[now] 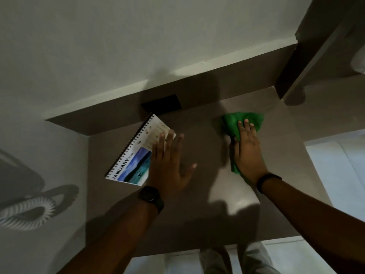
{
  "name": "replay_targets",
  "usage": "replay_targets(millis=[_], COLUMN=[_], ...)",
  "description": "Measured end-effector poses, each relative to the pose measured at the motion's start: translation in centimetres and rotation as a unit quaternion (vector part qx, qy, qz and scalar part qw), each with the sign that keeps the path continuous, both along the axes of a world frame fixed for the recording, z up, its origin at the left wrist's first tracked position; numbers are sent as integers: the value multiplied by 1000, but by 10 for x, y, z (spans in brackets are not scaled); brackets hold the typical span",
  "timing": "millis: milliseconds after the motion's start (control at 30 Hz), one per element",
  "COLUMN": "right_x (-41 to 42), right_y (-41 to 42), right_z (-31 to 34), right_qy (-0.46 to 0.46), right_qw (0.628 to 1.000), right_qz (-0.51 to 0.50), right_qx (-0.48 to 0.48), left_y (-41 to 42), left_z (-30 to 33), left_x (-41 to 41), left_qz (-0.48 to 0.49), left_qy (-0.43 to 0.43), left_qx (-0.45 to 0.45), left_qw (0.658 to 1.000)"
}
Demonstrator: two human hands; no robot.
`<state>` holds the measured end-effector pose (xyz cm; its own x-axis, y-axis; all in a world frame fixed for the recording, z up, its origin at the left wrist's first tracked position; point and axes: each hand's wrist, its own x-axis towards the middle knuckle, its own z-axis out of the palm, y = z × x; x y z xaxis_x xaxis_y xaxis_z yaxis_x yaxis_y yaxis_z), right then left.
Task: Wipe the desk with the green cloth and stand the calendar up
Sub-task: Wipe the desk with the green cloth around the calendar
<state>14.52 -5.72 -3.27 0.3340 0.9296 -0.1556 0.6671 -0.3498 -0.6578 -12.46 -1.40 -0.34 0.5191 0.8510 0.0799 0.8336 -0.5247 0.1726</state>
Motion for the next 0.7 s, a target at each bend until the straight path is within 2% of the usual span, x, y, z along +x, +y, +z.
replay_targets(millis=[133, 233, 333, 400, 500, 700], right_x=[-67, -127, -184, -219, -262, -296], right_y=[8, 24, 40, 49, 61, 55], right_z=[15, 25, 27, 27, 24, -8], right_qy=[78, 153, 229, 271, 317, 266], right_qw=[996, 984, 966, 954, 938, 947], right_qz=[2, 9, 5, 3, -5, 20], right_qx=[46, 86, 117, 130, 143, 180], left_y=[23, 43, 54, 56, 57, 58], left_z=[53, 75, 74, 67, 60, 60], left_x=[-76, -115, -127, -129, -133, -136], left_qz=[11, 57, 47, 36, 30, 6], left_qy=[62, 116, 160, 168, 136, 128], left_qx=[52, 29, -18, -27, -25, 5], left_qw=[997, 991, 986, 985, 990, 992])
